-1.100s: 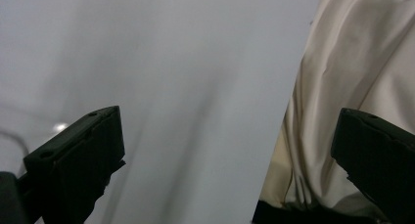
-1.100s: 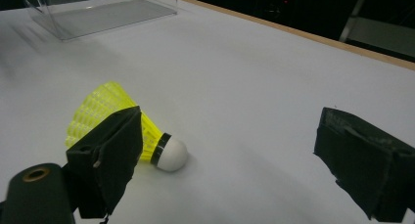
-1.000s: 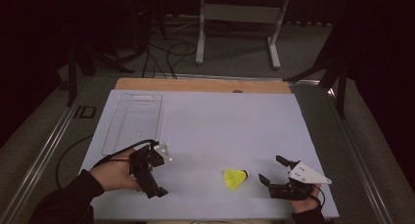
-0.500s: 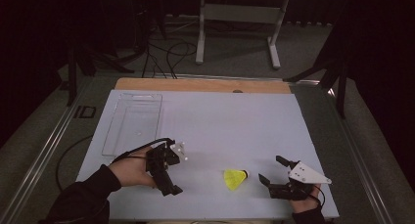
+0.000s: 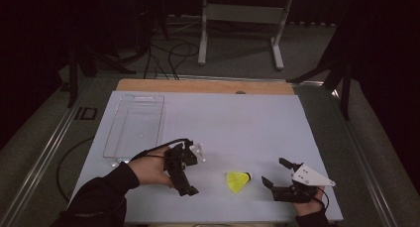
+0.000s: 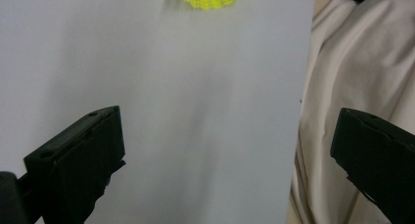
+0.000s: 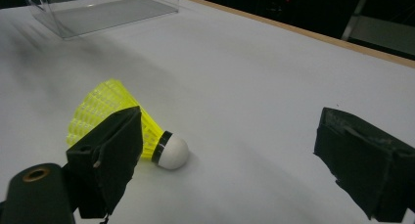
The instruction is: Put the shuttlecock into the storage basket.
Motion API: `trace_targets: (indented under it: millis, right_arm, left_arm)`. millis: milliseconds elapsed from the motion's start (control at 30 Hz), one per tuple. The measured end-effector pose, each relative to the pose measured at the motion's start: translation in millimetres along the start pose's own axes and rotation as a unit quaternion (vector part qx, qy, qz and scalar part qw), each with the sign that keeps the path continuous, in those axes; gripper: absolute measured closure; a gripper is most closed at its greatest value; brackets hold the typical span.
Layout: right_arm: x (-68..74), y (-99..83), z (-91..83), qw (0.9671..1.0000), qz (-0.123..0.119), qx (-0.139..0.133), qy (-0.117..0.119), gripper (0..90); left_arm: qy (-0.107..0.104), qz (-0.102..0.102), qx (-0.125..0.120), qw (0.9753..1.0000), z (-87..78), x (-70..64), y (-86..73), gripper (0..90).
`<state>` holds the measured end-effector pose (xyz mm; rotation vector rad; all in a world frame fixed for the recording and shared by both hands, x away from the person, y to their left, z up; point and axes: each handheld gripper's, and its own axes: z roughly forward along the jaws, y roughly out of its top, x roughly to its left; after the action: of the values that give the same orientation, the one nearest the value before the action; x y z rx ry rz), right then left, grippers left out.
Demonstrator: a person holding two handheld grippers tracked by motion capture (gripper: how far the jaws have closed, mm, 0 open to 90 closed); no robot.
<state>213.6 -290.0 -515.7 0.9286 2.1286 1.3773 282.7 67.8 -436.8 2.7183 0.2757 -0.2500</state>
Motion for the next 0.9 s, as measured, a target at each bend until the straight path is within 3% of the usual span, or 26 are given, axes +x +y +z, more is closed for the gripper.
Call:
trace_targets:
  millis: [533, 900]
  right_arm:
    - [-0.2, -0.1, 0.1, 1.0000, 0.000, 0.001, 0.002, 11.1]
    - [0.1, 0.3, -0.1, 1.0000, -0.001, 0.000, 0.003, 11.1]
  left_arm:
    - [-0.006, 0.012, -0.025, 0.9996, 21.5, 2.9, 34.6, 0.1]
    - [-0.009, 0.027, -0.023, 0.9993, 35.3, 3.7, 55.2, 2.2]
